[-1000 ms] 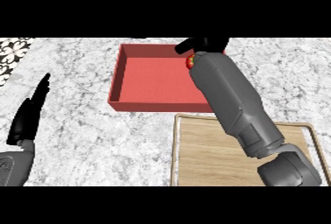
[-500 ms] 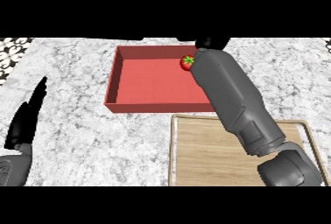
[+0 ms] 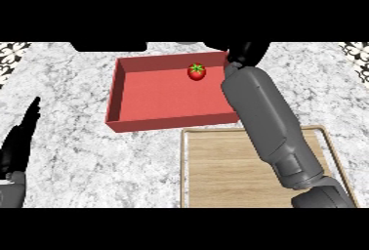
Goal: Pick the tomato from the tray and place it in the cardboard box
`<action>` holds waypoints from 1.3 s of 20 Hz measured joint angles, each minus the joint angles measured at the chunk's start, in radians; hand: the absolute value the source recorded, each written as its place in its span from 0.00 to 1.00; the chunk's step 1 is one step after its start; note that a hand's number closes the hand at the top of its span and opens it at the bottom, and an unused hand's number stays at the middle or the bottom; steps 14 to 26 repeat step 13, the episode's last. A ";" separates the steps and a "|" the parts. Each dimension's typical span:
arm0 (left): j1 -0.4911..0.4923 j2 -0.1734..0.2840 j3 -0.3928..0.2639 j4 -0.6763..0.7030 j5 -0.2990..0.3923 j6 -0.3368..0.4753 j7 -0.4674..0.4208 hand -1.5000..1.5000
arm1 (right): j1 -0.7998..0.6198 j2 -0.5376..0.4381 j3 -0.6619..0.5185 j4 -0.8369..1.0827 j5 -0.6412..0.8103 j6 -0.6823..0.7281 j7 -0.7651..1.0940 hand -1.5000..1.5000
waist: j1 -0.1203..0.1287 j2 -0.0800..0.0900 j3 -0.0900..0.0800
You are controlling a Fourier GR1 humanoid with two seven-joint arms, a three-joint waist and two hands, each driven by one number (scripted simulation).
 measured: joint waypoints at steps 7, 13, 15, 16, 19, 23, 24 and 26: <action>0.047 0.016 0.034 -0.021 0.020 -0.012 0.001 0.50 | 0.292 -0.018 0.082 -0.359 0.063 0.066 0.098 0.00 | -0.043 -0.013 0.000; 0.073 0.021 0.049 -0.037 0.026 -0.016 -0.003 0.50 | 0.571 -0.074 0.172 -0.735 0.099 0.206 0.181 0.00 | -0.055 -0.015 -0.001; 0.073 0.021 0.049 -0.037 0.026 -0.016 -0.003 0.50 | 0.571 -0.074 0.172 -0.735 0.099 0.206 0.181 0.00 | -0.055 -0.015 -0.001; 0.073 0.021 0.049 -0.037 0.026 -0.016 -0.003 0.50 | 0.571 -0.074 0.172 -0.735 0.099 0.206 0.181 0.00 | -0.055 -0.015 -0.001; 0.073 0.021 0.049 -0.037 0.026 -0.016 -0.003 0.50 | 0.571 -0.074 0.172 -0.735 0.099 0.206 0.181 0.00 | -0.055 -0.015 -0.001; 0.073 0.021 0.049 -0.037 0.026 -0.016 -0.003 0.50 | 0.571 -0.074 0.172 -0.735 0.099 0.206 0.181 0.00 | -0.055 -0.015 -0.001; 0.073 0.021 0.049 -0.037 0.026 -0.016 -0.003 0.50 | 0.571 -0.074 0.172 -0.735 0.099 0.206 0.181 0.00 | -0.055 -0.015 -0.001; 0.073 0.021 0.049 -0.037 0.026 -0.016 -0.003 0.50 | 0.571 -0.074 0.172 -0.735 0.099 0.206 0.181 0.00 | -0.055 -0.015 -0.001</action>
